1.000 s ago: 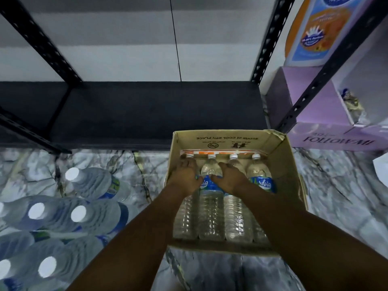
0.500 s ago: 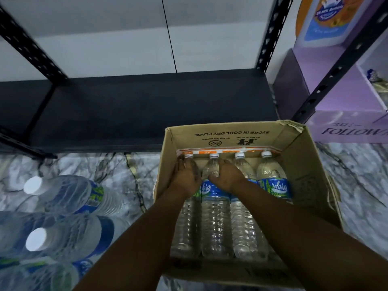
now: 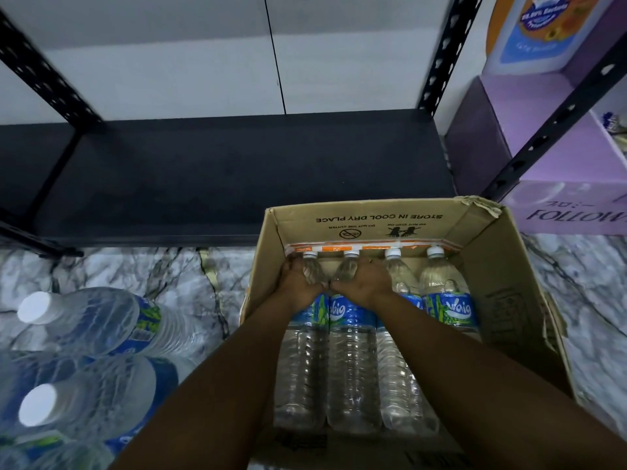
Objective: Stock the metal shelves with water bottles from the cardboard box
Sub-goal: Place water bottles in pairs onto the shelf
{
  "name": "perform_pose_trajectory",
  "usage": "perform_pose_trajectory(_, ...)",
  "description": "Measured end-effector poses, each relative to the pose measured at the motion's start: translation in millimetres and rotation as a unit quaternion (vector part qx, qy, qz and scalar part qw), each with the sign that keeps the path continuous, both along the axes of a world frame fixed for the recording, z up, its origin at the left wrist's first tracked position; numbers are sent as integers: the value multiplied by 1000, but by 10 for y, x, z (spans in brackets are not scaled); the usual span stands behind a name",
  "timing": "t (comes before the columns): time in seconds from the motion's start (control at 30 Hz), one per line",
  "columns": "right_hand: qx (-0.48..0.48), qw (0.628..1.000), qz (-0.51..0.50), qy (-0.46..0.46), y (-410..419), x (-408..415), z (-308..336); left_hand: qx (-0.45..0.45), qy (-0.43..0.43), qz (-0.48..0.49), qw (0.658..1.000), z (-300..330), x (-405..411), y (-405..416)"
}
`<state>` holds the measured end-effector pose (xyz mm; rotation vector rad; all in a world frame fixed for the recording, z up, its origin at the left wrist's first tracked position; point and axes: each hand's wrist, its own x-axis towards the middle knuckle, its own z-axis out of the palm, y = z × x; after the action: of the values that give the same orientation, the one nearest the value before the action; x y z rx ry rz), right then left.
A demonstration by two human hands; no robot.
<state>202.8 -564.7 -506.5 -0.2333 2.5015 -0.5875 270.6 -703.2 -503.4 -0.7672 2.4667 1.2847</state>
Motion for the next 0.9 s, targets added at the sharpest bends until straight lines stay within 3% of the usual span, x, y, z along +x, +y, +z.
perform_pose_trajectory(0.37, -52, 994, -59, 72, 255, 40, 237, 85, 18, 6, 996, -61, 19, 53)
perform_pose_trajectory(0.6, -235, 963, -127, -16, 391, 109, 304, 83, 3, -11, 997, 69, -15, 91)
perform_pose_trajectory(0.9, -280, 953, -106, -53, 484, 159, 269, 45, 27, -52, 997, 304, 118, 84)
